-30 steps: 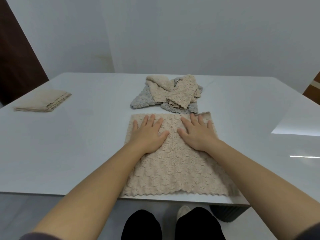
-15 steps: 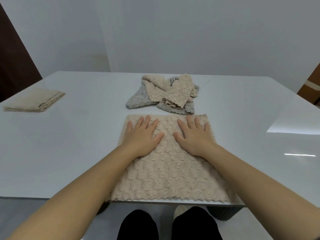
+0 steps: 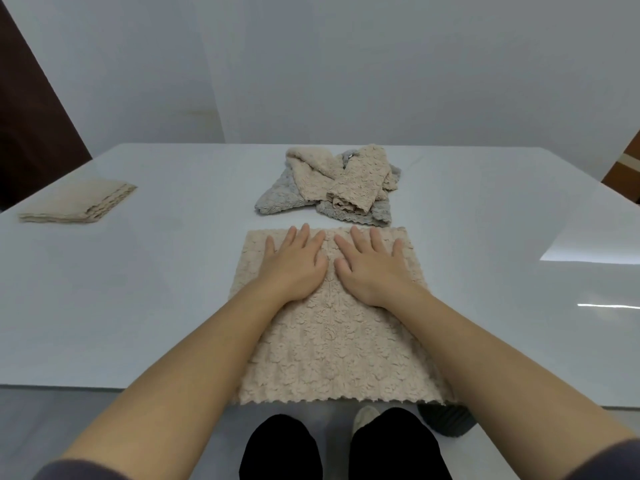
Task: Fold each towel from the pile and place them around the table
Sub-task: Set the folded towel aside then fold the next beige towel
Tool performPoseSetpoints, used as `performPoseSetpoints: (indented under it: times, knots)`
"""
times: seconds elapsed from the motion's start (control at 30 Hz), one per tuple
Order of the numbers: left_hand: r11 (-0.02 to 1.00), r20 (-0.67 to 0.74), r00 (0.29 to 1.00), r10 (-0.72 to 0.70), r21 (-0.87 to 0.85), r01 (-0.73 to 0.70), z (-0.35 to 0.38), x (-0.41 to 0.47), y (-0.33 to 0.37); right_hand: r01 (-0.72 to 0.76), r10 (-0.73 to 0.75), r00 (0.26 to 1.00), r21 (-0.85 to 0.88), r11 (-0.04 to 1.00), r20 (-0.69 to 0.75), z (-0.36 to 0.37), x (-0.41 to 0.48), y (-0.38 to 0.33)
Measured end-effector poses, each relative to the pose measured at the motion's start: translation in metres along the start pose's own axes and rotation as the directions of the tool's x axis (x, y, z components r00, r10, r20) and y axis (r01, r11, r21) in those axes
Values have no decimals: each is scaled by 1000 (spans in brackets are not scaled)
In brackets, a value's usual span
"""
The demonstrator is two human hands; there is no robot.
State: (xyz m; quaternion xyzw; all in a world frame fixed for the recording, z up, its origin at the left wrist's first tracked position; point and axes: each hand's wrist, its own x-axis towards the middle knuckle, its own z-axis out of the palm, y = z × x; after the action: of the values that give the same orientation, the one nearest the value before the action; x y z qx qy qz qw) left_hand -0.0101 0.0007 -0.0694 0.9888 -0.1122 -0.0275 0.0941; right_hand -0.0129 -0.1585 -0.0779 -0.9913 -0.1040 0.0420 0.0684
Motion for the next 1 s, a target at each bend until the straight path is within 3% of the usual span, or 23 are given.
performPoseSetpoints:
  times: [0.17,0.4,0.5,0.57,0.77,0.83,0.9,1.0]
  knots:
    - [996,-16,996,-83,28,83,6,1,-17,-24,25,999,21,999,-21,1,-1,2]
    - [936,-107,935,-337,71,345,-5,-12,-58,-20,21,999,20,1000,-42,3,-1,0]
    - [977,-186,964,-191,55,204,-2,-14,-31,-25,25,999,19,1000,-45,3,-1,0]
    - [991,-134,982,-131,22,135,5,-14,-18,-28,28,999,13,1000,-46,2,-2,0]
    - [986,-82,984,-158,32,161,14,-13,-19,-33,33,999,36,999,8,-6,0,-1]
    - [987,-86,984,-156,34,159,14,-14,-17,-28,31,998,45,999,-46,-13,4,-7]
    - [987,-91,984,-155,37,159,14,-14,-18,28,-26,995,19,999,-97,-15,10,-18]
    - [987,-91,983,-157,29,160,13,-15,-19,71,-71,997,22,997,-33,-5,14,-28]
